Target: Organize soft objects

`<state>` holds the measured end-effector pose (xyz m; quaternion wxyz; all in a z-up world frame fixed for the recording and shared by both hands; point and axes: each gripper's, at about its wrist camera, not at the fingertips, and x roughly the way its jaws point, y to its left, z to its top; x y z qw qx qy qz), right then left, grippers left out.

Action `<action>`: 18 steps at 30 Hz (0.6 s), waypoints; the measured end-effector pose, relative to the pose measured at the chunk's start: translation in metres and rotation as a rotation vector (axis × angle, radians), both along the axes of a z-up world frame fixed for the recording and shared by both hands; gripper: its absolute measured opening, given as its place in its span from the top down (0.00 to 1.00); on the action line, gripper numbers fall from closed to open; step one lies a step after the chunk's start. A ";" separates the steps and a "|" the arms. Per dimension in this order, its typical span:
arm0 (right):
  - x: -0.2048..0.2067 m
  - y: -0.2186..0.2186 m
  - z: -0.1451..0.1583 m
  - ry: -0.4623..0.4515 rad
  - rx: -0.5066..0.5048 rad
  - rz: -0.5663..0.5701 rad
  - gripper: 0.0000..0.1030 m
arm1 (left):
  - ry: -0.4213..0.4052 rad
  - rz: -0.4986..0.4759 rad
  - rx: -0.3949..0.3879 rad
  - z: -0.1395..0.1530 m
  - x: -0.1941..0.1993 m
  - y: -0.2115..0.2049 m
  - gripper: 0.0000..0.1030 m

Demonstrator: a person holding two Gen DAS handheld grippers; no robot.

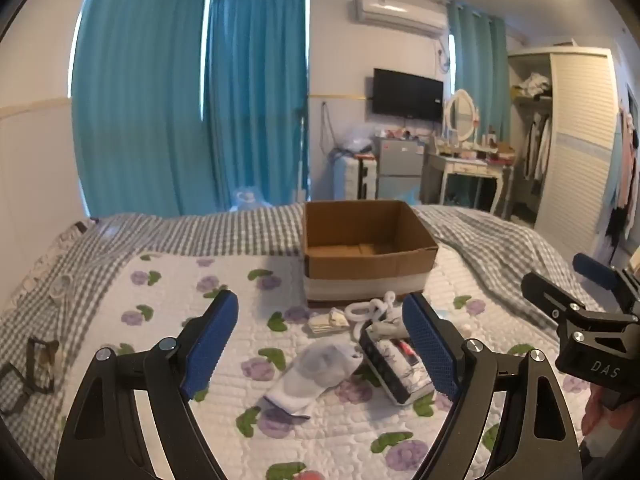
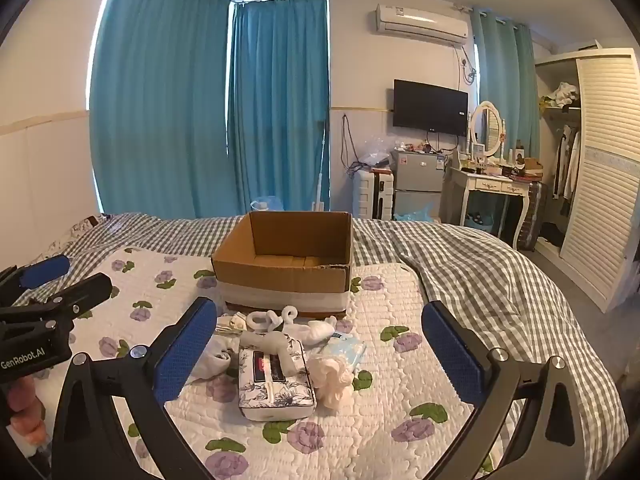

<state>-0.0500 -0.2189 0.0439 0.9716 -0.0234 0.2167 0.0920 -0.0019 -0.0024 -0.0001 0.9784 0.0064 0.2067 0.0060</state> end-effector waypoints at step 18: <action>-0.003 0.002 -0.001 -0.012 -0.009 0.004 0.00 | 0.017 0.008 -0.031 -0.001 -0.002 0.010 0.17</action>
